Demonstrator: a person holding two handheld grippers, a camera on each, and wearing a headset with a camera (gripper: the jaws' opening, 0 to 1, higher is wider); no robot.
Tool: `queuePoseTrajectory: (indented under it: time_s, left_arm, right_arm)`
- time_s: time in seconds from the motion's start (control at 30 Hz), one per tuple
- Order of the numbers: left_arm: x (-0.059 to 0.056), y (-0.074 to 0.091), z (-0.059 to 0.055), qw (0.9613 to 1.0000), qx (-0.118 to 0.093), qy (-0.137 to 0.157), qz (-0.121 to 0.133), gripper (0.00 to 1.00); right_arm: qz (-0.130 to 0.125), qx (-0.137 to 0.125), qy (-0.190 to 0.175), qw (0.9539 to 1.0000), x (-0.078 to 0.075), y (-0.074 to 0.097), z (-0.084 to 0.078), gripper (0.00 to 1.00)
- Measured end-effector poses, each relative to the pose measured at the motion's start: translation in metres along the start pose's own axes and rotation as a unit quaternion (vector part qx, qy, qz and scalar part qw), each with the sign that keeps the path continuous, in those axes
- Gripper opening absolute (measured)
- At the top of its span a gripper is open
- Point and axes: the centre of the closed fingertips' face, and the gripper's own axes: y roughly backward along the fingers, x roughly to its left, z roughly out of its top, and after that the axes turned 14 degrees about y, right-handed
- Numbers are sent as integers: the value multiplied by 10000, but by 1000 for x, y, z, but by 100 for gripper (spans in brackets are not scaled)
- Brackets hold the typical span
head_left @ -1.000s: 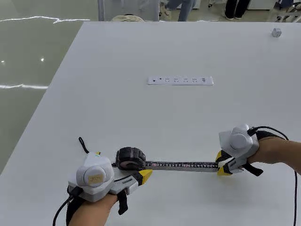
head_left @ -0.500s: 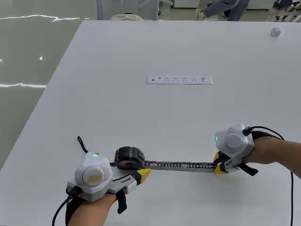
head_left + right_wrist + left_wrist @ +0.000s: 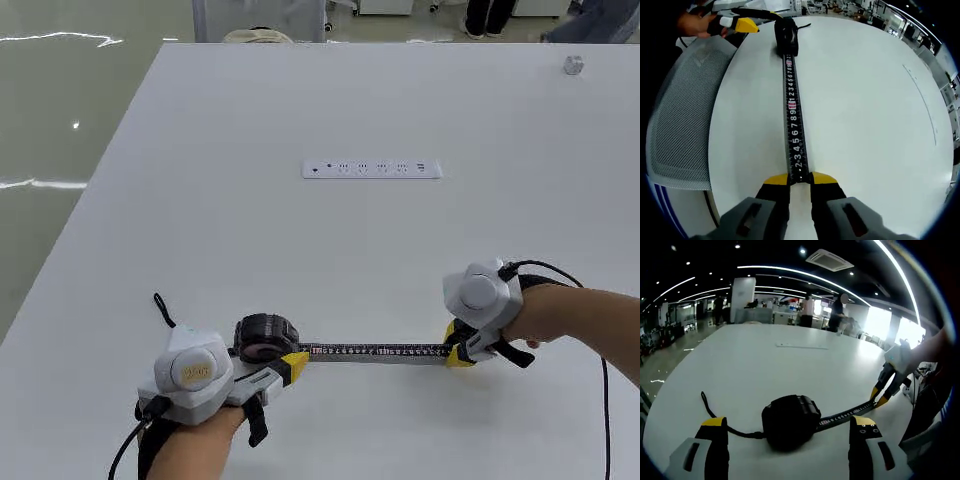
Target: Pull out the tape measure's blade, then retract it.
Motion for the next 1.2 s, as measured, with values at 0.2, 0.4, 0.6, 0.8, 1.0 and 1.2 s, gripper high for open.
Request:
queuePoseTrajectory:
  time_s: [0.2, 0.4, 0.6, 0.8, 1.0, 1.2]
  left_arm:
    - [4, -10, -2, 9995, 51, 278, 138, 97]
    - [3, -15, -2, 9992, 88, 338, 212, 96]
    - [5, -21, -3, 9991, 121, 260, 302, 94]
    - [4, -27, -5, 9989, 151, 233, 372, 87]
    - [3, -35, -11, 9983, 279, 293, 424, 86]
    - [3, -37, -14, 9976, 366, 388, 431, 84]
  right_arm:
    - [82, 281, 66, 9995, 0, -1, 0, 15]
    - [63, 306, 51, 9995, 0, 0, -2, 15]
    - [38, 240, -37, 9997, 0, 0, -2, 15]
    - [69, 324, 24, 9994, 0, -1, -2, 15]
    - [78, 364, 3, 9993, 0, -1, -2, 15]
    - [41, 307, -11, 9995, 0, -1, -2, 15]
